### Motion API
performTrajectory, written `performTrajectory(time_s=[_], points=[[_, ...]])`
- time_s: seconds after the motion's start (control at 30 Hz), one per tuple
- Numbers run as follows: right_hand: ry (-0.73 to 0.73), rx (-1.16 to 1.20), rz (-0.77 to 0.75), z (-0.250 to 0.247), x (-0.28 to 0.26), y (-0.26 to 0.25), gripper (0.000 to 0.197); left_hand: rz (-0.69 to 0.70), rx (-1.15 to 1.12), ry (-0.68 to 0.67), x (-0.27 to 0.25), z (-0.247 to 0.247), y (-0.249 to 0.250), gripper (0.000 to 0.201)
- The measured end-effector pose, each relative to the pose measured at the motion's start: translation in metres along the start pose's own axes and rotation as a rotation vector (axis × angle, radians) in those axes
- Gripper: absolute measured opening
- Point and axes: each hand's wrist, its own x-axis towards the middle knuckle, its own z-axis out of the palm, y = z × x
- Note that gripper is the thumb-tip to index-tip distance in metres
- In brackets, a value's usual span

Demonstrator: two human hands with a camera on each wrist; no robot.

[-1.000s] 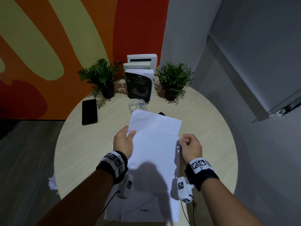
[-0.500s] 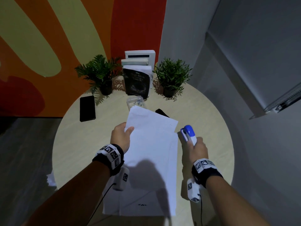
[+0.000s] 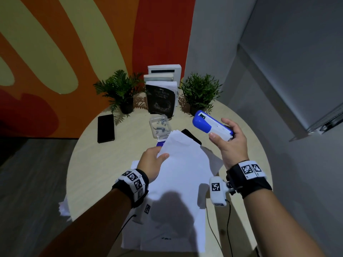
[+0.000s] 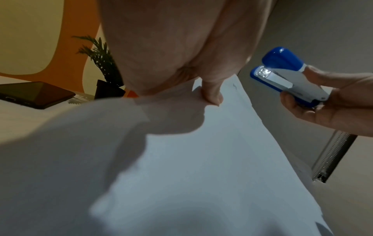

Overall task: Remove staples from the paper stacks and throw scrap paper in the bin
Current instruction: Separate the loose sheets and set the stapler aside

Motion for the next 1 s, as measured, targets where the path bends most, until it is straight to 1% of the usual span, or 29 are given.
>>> performTrajectory(time_s=[0.07,0.1,0.2,0.23,0.3,0.33,0.37,0.47,0.5,0.6,0.63,0.73,0.8,0.9,1.0], points=[[0.028,0.124,0.058,0.006,0.004,-0.003,0.054,-0.008,0.009,-0.003,0.0,0.0,0.002,0.016],[0.049,0.2,0.094,0.009,0.005,-0.003,0.049,-0.011,0.012,-0.002,0.0,0.0,0.002,0.016],[0.029,0.445,0.231,0.021,0.005,-0.01,0.015,-0.023,-0.007,-0.022,-0.001,0.0,0.005,0.018],[0.041,0.525,0.296,0.025,0.006,-0.011,0.012,-0.028,-0.017,-0.033,-0.002,0.001,0.005,0.019],[0.124,0.621,0.41,0.034,0.009,-0.014,0.026,-0.033,-0.016,-0.043,-0.002,0.002,0.008,0.019],[0.167,0.629,0.427,0.039,0.011,-0.015,0.031,-0.029,-0.005,-0.046,-0.003,0.003,0.01,0.019],[0.207,0.6,0.405,0.044,0.013,-0.017,0.032,-0.024,0.004,-0.048,-0.003,0.004,0.012,0.019],[0.321,0.424,0.25,0.055,0.02,-0.019,0.025,-0.001,0.034,-0.038,-0.004,0.006,0.015,0.018],[0.339,0.356,0.216,0.059,0.022,-0.019,0.029,0.013,0.051,-0.037,-0.004,0.006,0.016,0.017],[0.315,0.053,0.16,0.07,0.024,-0.018,0.054,0.032,0.066,-0.042,-0.003,0.008,0.019,0.016],[0.285,-0.018,0.138,0.072,0.023,-0.017,0.054,0.042,0.071,-0.039,-0.002,0.008,0.019,0.016],[0.232,-0.225,0.045,0.079,0.017,-0.013,0.04,0.085,0.112,-0.032,0.0,0.007,0.023,0.017],[0.186,-0.311,0.008,0.083,0.013,-0.015,0.036,0.116,0.166,-0.044,0.0,0.006,0.026,0.017],[0.125,-0.393,-0.035,0.092,0.01,-0.016,0.033,0.155,0.208,-0.065,0.0,0.006,0.031,0.017],[0.128,-0.449,-0.092,0.096,0.009,-0.019,0.027,0.178,0.224,-0.083,-0.001,0.006,0.036,0.017]])
